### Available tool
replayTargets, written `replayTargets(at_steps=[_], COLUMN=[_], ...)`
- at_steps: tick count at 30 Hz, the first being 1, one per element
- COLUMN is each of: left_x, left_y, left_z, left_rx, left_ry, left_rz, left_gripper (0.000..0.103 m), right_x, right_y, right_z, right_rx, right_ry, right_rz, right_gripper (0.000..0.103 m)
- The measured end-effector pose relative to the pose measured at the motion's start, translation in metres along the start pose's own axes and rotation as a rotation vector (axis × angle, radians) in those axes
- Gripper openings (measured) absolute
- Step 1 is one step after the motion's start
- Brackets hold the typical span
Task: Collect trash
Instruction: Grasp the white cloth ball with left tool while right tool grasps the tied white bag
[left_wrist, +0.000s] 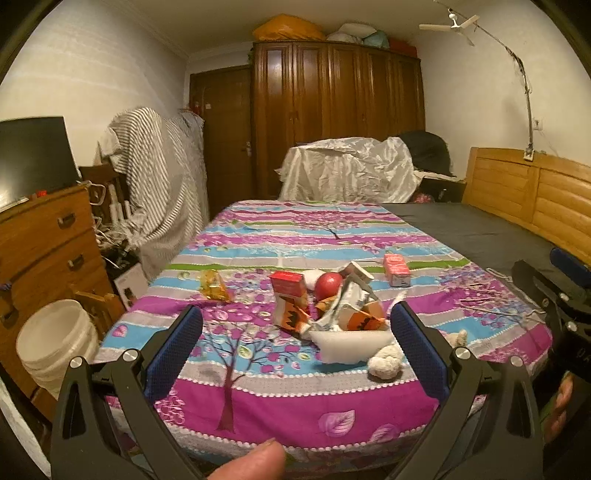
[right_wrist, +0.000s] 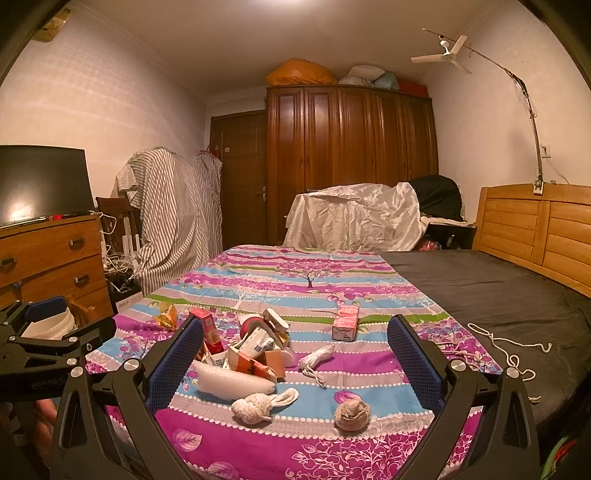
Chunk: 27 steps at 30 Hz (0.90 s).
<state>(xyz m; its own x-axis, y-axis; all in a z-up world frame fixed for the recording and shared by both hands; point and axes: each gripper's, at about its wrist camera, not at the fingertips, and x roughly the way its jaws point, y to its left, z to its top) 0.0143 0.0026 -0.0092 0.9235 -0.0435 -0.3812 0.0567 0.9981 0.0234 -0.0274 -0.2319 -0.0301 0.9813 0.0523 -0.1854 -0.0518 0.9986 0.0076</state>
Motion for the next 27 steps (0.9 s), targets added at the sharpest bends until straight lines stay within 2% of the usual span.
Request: replayTargets(at_steps=[4,7,11,13,16,20,24,27], left_x=[0.013,0.035,0.081,0.108,0.133,0.160,0.183,0.196], left_y=[-0.004,-0.010,-0.024,-0.029,-0.039,-0.060,-0.079,-0.089], left_z=[-0.004,-0.014,-0.041,-0.057,-0.070,-0.076,-0.083,-0.087], left_rx=[0.026,0.059,0.127,0.125,0.120,0.146,0.150,0.154], left_ry=[0.042,0.132,0.283,0.361,0.409,0.449,0.504,0.530], left_rz=[-0.031,-0.096,-0.234,-0.303,-0.352,-0.424,-0.463,-0.471], left_gripper=[0.098,0.098,0.098,0.098,0.097,0.090,0.084,0.082], right_x=[0.007,0.016,0.031,0.036,0.040,0.056,0.078,0.091], right_y=[-0.008,-0.020,-0.051,-0.072,-0.101,-0.122,-0.126,-0.121], right_z=[-0.002,-0.006,-0.025,-0.036,-0.054,-0.083,-0.103,-0.103], right_rx=[-0.002,-0.003,-0.004,0.014,0.032,0.040,0.042,0.048], right_ry=[0.023,0.065,0.166,0.214,0.267,0.328,0.383,0.397], right_rz=[0.002,-0.003,-0.015,-0.024,-0.041,-0.032,0.022,0.045], right_gripper=[0.099,0.099,0.099,0.099,0.099,0.098,0.097,0.096])
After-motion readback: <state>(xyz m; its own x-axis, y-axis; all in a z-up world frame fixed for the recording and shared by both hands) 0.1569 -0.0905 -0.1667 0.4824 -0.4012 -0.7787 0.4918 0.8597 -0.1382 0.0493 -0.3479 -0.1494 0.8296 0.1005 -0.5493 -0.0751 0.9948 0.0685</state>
